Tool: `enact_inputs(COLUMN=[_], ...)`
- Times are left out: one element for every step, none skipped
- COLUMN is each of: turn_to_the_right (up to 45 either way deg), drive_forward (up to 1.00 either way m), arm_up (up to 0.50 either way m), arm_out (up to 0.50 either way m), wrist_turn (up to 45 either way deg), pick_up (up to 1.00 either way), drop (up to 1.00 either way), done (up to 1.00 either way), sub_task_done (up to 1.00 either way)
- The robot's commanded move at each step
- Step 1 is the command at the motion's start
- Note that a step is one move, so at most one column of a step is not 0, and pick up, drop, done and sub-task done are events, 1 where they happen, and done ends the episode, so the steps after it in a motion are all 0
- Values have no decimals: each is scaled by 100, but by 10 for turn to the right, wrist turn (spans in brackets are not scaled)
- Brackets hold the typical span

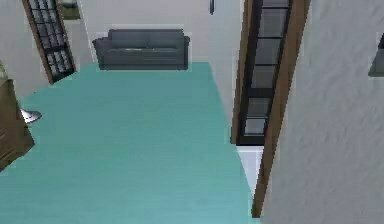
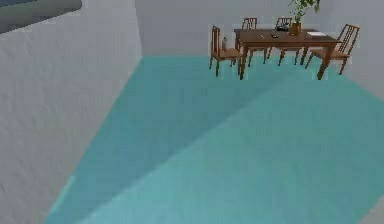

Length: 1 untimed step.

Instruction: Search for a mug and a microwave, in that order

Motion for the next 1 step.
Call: enact_inputs(turn_to_the_right=[-450], drive_forward=[0], arm_up=[0], arm_out=[0], wrist_turn=[0], pick_up=[0], drop=[0], done=[0], sub_task_done=[0])
